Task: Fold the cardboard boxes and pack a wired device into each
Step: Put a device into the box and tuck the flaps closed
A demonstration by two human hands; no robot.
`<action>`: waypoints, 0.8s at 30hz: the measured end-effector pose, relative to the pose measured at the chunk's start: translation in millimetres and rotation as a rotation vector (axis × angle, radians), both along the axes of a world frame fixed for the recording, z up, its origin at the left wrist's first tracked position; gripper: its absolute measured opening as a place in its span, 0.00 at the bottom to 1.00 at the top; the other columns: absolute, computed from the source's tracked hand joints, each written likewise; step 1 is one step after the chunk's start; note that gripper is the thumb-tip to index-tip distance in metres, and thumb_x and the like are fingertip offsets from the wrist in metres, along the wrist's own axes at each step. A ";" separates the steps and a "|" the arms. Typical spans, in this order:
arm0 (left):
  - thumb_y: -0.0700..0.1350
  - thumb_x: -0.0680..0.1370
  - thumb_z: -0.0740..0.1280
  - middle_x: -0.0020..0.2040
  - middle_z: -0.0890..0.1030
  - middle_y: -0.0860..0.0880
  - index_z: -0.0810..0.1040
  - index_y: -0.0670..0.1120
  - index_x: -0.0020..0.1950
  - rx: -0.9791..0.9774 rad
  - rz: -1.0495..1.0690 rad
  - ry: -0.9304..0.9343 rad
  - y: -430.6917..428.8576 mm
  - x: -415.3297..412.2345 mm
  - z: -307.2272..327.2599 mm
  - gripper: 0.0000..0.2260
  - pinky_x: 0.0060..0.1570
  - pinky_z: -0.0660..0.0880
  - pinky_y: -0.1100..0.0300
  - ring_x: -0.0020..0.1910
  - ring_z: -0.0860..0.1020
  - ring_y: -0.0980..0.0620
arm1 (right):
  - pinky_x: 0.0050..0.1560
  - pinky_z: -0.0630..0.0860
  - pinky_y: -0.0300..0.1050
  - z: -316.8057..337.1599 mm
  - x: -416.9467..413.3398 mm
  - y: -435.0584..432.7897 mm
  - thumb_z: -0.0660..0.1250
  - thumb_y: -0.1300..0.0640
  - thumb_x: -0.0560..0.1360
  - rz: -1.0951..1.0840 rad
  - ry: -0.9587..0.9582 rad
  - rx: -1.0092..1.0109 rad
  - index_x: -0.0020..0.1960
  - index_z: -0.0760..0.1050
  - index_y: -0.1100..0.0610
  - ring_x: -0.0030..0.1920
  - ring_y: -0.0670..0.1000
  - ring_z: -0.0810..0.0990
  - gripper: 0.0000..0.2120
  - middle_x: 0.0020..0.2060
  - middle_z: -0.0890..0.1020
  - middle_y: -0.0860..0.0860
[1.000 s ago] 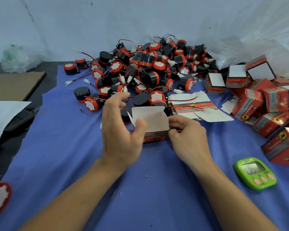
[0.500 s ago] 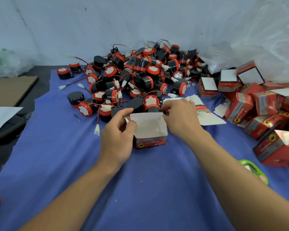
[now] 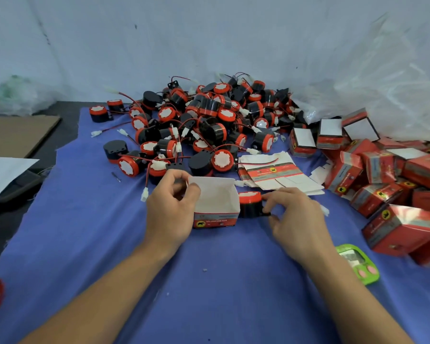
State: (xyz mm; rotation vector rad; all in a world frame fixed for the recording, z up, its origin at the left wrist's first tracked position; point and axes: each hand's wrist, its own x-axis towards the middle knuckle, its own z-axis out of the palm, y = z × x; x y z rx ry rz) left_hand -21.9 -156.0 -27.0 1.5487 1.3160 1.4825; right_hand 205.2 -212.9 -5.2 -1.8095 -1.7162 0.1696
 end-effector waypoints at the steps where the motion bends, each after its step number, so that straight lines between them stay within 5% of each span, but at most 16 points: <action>1: 0.50 0.76 0.66 0.41 0.85 0.57 0.78 0.56 0.48 -0.003 -0.003 -0.017 0.3 -0.7 0.0 0.02 0.35 0.75 0.65 0.41 0.82 0.59 | 0.47 0.63 0.20 -0.5 0.7 -0.4 0.69 0.72 0.65 0.033 -0.010 -0.046 0.37 0.79 0.47 0.53 0.47 0.77 0.18 0.50 0.83 0.47; 4: 0.49 0.76 0.66 0.44 0.86 0.59 0.81 0.55 0.49 0.004 -0.011 -0.040 -2.2 -2.1 1.1 0.06 0.37 0.76 0.67 0.47 0.83 0.60 | 0.48 0.71 0.30 -0.4 -2.0 -2.2 0.68 0.69 0.68 0.007 0.013 -0.093 0.39 0.81 0.45 0.56 0.46 0.80 0.18 0.52 0.85 0.46; 7: 0.47 0.76 0.65 0.44 0.86 0.61 0.83 0.56 0.50 0.013 -0.029 -0.048 -3.3 -1.3 2.4 0.08 0.38 0.75 0.71 0.47 0.83 0.63 | 0.48 0.73 0.37 3.3 -4.2 -5.3 0.70 0.61 0.70 0.022 0.105 -0.137 0.71 0.73 0.38 0.51 0.47 0.81 0.33 0.54 0.82 0.38; 9: 0.47 0.77 0.65 0.45 0.86 0.62 0.83 0.57 0.50 0.021 -0.033 -0.037 -3.3 -0.7 2.9 0.09 0.38 0.74 0.72 0.48 0.83 0.63 | 0.50 0.75 0.39 1.8 -7.0 -5.6 0.73 0.56 0.70 0.122 0.071 -0.281 0.77 0.62 0.34 0.52 0.46 0.80 0.41 0.54 0.81 0.38; 11: 0.46 0.78 0.65 0.45 0.85 0.62 0.83 0.59 0.50 0.028 -0.031 -0.028 -3.1 -1.1 3.0 0.09 0.38 0.73 0.73 0.48 0.82 0.64 | 0.48 0.75 0.35 -1.0 -9.4 -3.1 0.75 0.54 0.70 0.133 0.076 -0.273 0.71 0.70 0.34 0.52 0.41 0.80 0.34 0.53 0.83 0.37; 14: 0.47 0.78 0.65 0.45 0.86 0.62 0.83 0.61 0.49 0.041 -0.035 -0.014 -2.6 -1.8 2.9 0.09 0.37 0.73 0.73 0.48 0.82 0.63 | 0.45 0.74 0.30 4.7 -15.2 -3.9 0.77 0.61 0.68 0.013 0.356 -0.100 0.56 0.80 0.38 0.43 0.34 0.81 0.23 0.44 0.87 0.37; 18: 0.50 0.80 0.65 0.46 0.85 0.63 0.82 0.63 0.49 0.049 -0.041 0.024 -2.0 -0.8 0.9 0.09 0.39 0.74 0.72 0.49 0.82 0.62 | 0.49 0.79 0.42 38.3 -19.3 -16.3 0.75 0.68 0.71 0.126 0.822 0.173 0.61 0.82 0.50 0.45 0.48 0.82 0.22 0.45 0.88 0.51; 21: 0.49 0.79 0.69 0.46 0.85 0.62 0.82 0.63 0.51 0.060 -0.045 0.052 -0.3 -4.6 -1.5 0.08 0.41 0.74 0.71 0.47 0.82 0.60 | 0.52 0.81 0.41 72.3 -39.4 -26.7 0.74 0.63 0.70 0.493 0.735 0.038 0.63 0.81 0.46 0.49 0.49 0.85 0.24 0.49 0.88 0.49; 24: 0.49 0.71 0.75 0.47 0.85 0.60 0.82 0.65 0.52 0.128 -0.159 0.015 -6.2 -10.4 -1.1 0.13 0.47 0.81 0.59 0.49 0.84 0.57 | 0.54 0.80 0.38 76.1 -64.0 -21.7 0.77 0.61 0.69 0.578 0.488 -0.164 0.62 0.80 0.43 0.53 0.42 0.85 0.25 0.51 0.87 0.41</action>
